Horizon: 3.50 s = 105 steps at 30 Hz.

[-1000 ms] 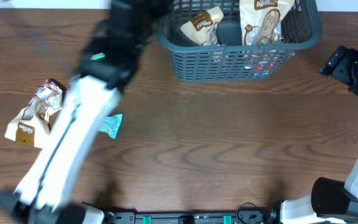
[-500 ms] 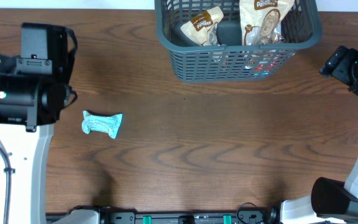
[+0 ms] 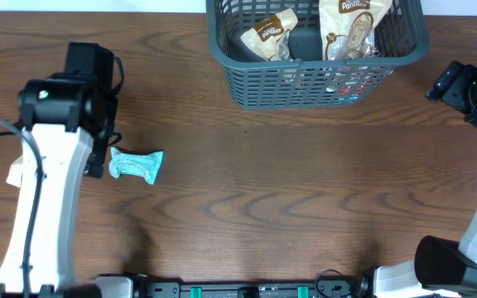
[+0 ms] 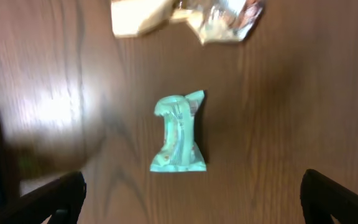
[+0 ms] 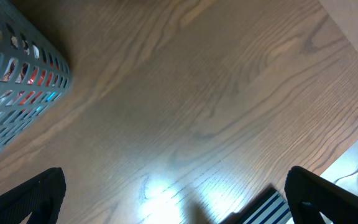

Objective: Pack container
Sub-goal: 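Move the left gripper down over the mint-green wrapped snack, then close the left gripper on the mint-green snack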

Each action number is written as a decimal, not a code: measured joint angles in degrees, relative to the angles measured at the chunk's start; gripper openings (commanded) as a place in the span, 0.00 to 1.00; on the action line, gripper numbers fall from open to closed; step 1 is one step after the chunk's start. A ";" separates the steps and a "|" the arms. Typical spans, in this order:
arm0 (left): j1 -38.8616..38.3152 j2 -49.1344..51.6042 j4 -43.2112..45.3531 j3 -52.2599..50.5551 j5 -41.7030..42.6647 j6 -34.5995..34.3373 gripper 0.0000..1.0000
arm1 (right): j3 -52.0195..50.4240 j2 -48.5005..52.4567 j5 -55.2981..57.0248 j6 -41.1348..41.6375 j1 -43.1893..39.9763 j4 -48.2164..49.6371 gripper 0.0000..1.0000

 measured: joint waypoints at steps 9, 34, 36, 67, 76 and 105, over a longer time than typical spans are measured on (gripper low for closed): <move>3.41 13.31 11.13 -2.86 14.40 -1.77 0.99 | 0.00 -0.02 0.00 0.00 0.00 0.02 0.99; 3.34 20.46 10.84 -14.93 23.28 5.84 0.99 | 0.00 0.00 0.00 0.00 0.00 0.02 0.99; 3.34 20.24 12.11 -16.50 23.28 6.36 0.99 | 0.00 -0.02 -0.02 0.00 0.00 0.02 0.99; 4.11 6.78 27.91 -26.05 17.59 15.06 0.99 | 0.00 0.00 0.00 0.00 0.00 0.02 0.99; 5.62 6.73 30.49 -26.23 16.04 12.87 0.99 | 0.00 0.00 0.00 0.02 0.00 0.02 0.99; 5.62 13.75 32.09 -26.23 14.16 7.28 0.99 | 0.00 0.00 -0.02 0.00 0.00 0.02 0.99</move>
